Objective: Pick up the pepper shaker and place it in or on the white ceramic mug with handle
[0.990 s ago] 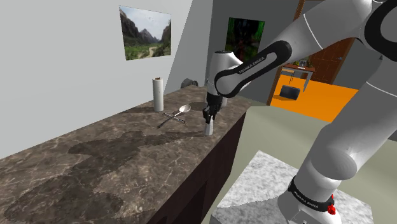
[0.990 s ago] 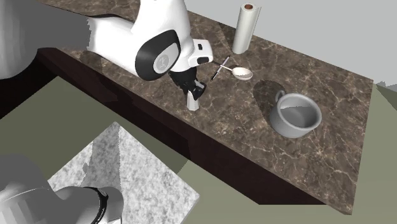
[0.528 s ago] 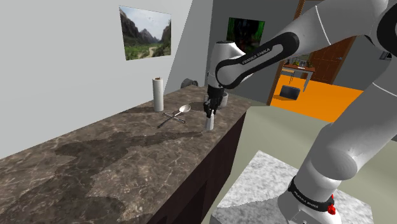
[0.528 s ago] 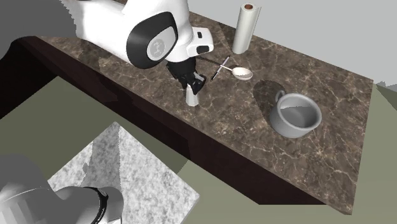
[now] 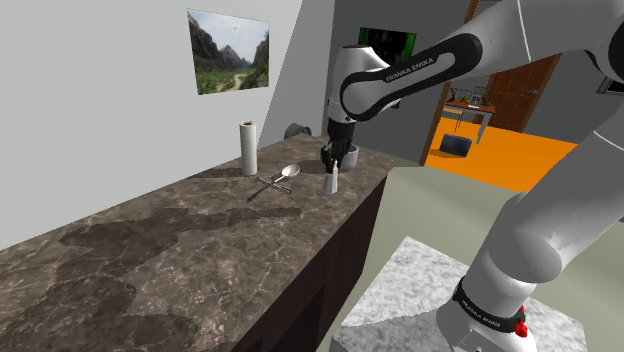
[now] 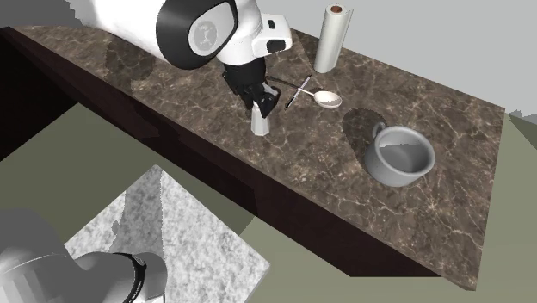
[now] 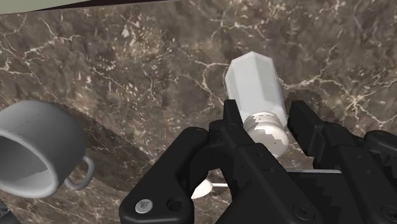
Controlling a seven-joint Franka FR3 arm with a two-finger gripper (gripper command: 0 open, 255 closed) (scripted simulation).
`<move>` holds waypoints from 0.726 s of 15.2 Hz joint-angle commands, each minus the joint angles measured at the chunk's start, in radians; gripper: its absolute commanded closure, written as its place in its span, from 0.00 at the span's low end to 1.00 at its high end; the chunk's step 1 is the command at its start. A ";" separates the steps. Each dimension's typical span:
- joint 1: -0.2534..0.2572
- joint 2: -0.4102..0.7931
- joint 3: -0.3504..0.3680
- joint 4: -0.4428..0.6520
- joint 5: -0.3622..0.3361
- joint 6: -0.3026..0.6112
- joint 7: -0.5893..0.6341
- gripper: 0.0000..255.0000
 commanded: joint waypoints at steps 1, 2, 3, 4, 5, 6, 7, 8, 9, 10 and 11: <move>0.001 -0.012 0.000 0.017 0.003 -0.030 -0.003 1.00; 0.001 -0.017 0.000 0.026 0.004 -0.044 -0.004 1.00; 0.002 -0.022 -0.001 0.036 0.005 -0.058 -0.006 1.00; 0.002 -0.026 -0.001 0.046 0.006 -0.072 -0.007 1.00; 0.002 -0.030 -0.001 0.056 0.007 -0.085 -0.009 1.00; 0.002 -0.034 -0.001 0.066 0.008 -0.099 -0.010 1.00; 0.002 -0.037 -0.001 0.076 0.008 -0.113 -0.012 1.00; 0.002 -0.040 -0.002 0.087 0.009 -0.127 -0.013 1.00; 0.003 -0.043 -0.002 0.097 0.010 -0.141 -0.014 1.00; 0.003 -0.046 -0.002 0.108 0.011 -0.154 -0.016 1.00; 0.003 -0.049 -0.002 0.120 0.011 -0.168 -0.017 1.00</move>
